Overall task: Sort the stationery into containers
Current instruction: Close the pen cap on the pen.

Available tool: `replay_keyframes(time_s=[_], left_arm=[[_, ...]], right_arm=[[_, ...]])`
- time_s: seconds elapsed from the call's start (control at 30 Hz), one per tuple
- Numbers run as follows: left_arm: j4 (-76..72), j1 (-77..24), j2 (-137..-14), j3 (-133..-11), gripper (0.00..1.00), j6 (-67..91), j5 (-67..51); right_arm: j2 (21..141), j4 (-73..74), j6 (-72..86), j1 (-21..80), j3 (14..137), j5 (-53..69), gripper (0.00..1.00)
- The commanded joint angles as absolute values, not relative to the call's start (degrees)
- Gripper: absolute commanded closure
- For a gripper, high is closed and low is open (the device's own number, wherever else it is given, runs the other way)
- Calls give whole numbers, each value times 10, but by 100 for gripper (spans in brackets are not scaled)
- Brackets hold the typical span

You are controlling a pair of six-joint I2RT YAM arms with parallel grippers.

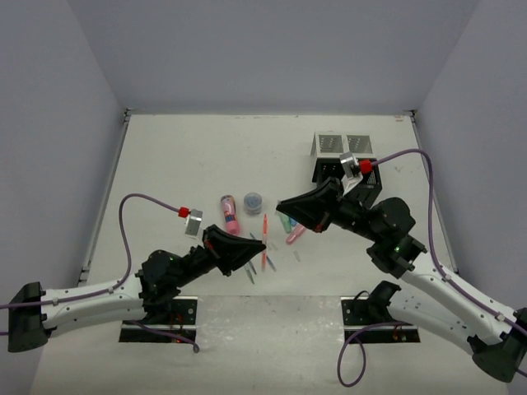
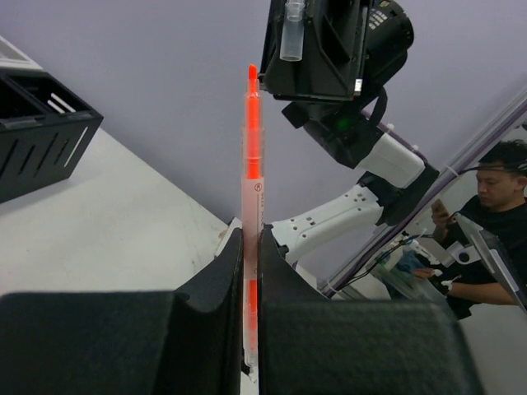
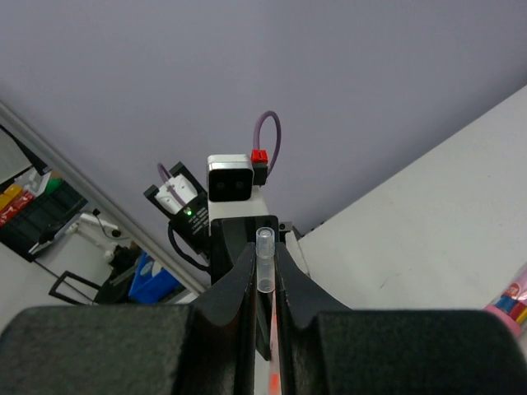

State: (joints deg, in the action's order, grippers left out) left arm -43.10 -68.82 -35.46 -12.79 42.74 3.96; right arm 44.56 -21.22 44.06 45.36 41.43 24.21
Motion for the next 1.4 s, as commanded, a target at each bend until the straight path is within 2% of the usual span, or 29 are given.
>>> replay_keyframes(time_s=[0.0, 0.57, 1.37], left_arm=[[-526, -690, -361, -113, 100, 452, 20], [-549, -690, -416, -133, 100, 466, -12], [-491, -690, -378, -136, 100, 448, 9]], right_arm=[[454, -287, 457, 456, 409, 285, 100], [482, -257, 422, 462, 429, 286, 100], [503, -225, 402, 462, 460, 286, 100]])
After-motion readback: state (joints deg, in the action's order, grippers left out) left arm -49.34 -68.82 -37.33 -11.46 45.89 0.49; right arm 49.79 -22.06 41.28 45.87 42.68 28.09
